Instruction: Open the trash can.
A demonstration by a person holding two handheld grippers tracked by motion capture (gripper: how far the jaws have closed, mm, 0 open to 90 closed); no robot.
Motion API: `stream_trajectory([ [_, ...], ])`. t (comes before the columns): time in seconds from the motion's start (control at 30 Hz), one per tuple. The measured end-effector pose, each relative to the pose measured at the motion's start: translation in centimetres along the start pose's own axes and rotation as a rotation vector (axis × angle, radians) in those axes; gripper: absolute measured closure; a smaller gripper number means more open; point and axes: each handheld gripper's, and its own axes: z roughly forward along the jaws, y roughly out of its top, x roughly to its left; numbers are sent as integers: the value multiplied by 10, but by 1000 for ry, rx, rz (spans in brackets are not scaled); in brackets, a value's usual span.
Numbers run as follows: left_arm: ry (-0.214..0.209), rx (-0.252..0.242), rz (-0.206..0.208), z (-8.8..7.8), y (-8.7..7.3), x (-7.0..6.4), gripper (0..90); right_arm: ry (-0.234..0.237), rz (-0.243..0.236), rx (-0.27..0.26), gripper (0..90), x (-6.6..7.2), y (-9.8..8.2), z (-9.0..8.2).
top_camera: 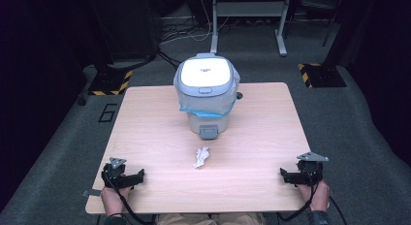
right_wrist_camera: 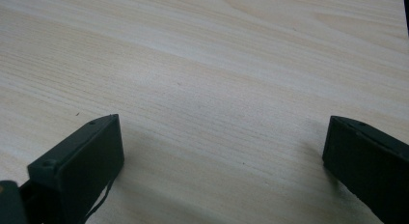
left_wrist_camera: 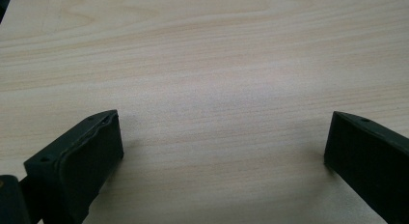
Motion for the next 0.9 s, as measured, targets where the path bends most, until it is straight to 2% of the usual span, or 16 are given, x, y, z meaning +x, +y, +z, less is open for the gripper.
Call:
stream_trajectory([
  [0.2, 0, 2, 1, 0, 0, 0, 0, -12, 1, -8, 17, 0, -1, -3],
  [0.33, 0, 2, 0, 0, 0, 0, 0, 4, 59, -30, 17, -4, 0, -7],
  [0.4, 0, 2, 1, 0, 0, 0, 0, -2, 67, -39, 19, -4, 3, -11],
  [0.53, 0, 2, 0, 0, 0, 0, 0, 2, 57, -43, 22, -1, 11, -16],
  [0.6, 0, 2, 1, 0, 0, 0, 0, 11, 37, -45, 25, 3, 18, -18],
  [0.8, 0, 2, 0, 0, 0, 0, 0, 32, 3, -40, 30, 11, 27, -17],
  [0.9, 0, 2, 1, 0, 0, 0, 0, 59, -5, -37, 34, 16, 33, -16],
])
